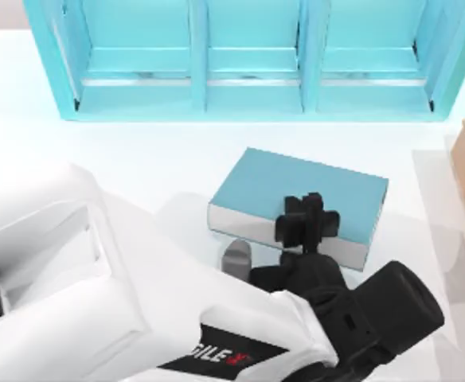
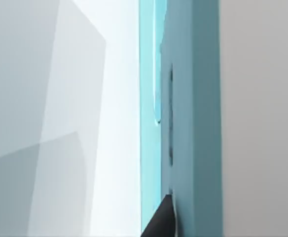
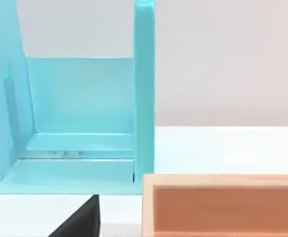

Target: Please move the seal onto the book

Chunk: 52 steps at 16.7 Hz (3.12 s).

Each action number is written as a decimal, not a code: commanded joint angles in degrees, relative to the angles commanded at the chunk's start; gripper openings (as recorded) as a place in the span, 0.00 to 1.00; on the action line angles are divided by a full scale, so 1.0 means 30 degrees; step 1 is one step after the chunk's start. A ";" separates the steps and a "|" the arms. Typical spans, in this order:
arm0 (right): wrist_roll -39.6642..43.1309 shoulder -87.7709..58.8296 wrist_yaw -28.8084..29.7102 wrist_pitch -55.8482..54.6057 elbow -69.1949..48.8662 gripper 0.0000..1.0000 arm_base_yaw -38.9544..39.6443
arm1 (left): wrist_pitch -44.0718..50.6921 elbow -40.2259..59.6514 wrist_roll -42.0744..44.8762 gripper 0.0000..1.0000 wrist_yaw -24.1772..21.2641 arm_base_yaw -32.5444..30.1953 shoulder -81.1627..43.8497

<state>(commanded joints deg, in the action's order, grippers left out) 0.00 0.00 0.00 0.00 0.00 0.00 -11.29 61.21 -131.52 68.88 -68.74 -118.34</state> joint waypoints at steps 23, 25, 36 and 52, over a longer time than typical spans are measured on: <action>0.0000 0.0000 0.0000 0.0000 0.0000 1.00 0.0000 | 0.1192 0.0373 -0.1268 1.00 0.0103 -0.0509 -0.0164; 0.0000 0.0000 0.0000 0.0000 0.0000 1.00 0.0000 | 0.2949 0.0858 -0.3093 1.00 0.0246 -0.1119 -0.0380; 0.0000 0.0000 0.0000 0.0000 0.0000 1.00 0.0000 | 2.1462 0.4171 -1.9727 1.00 0.0797 -0.5914 -0.1878; 0.0000 0.0000 0.0000 0.0000 0.0000 1.00 0.0000 | 2.7920 0.4480 -2.4912 1.00 0.0770 -0.7230 -0.1287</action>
<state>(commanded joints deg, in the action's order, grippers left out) 0.00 0.00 0.00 0.00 0.00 0.00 72.47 74.65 -206.25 71.19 -90.43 -122.20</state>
